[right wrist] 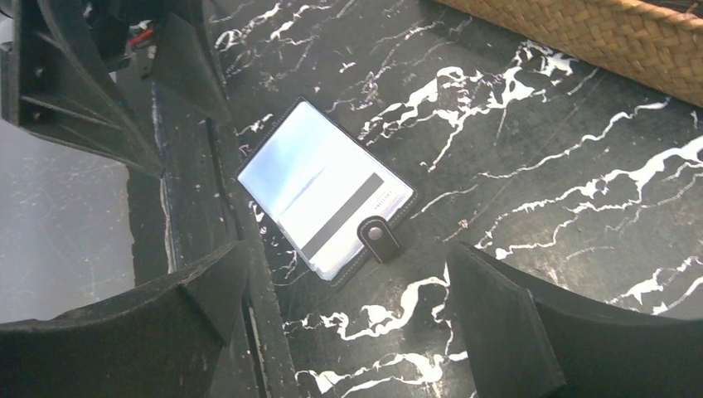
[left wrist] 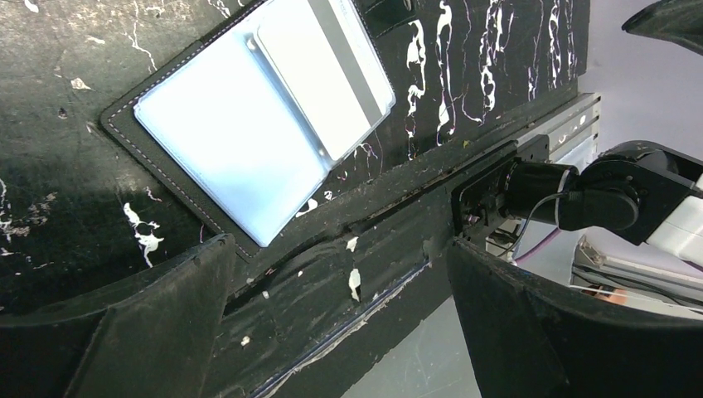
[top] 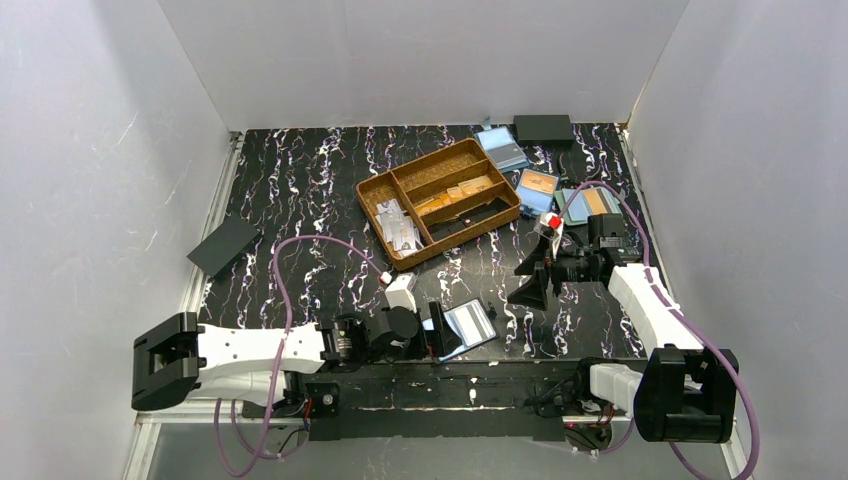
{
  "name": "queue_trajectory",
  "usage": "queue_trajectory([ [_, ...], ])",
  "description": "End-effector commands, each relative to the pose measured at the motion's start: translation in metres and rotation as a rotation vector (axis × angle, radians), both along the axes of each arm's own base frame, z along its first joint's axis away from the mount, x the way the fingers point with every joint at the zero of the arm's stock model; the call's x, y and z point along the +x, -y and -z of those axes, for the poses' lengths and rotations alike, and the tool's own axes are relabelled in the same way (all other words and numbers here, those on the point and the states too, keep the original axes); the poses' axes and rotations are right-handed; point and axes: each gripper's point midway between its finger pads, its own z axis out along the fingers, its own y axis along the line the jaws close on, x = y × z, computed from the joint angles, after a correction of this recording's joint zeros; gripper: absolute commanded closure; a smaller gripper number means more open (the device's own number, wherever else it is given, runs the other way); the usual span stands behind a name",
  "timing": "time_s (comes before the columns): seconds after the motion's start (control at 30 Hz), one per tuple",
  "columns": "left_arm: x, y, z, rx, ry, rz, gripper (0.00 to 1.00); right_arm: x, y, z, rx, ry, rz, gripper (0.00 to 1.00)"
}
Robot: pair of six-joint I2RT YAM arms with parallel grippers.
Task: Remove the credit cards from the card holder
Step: Remove the credit card from the card holder.
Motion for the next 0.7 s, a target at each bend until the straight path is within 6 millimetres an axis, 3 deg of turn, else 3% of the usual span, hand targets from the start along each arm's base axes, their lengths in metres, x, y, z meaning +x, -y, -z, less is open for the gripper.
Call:
queue_trajectory([
  [0.0,0.004,0.013,-0.013,-0.018,0.023,-0.005,0.02,0.010,0.006,-0.003,-0.056,0.069,0.021,0.02],
  [0.67,-0.002,0.029,0.008,-0.031,-0.020,0.007,0.04,0.009,0.001,0.008,-0.128,0.085,0.004,0.02],
])
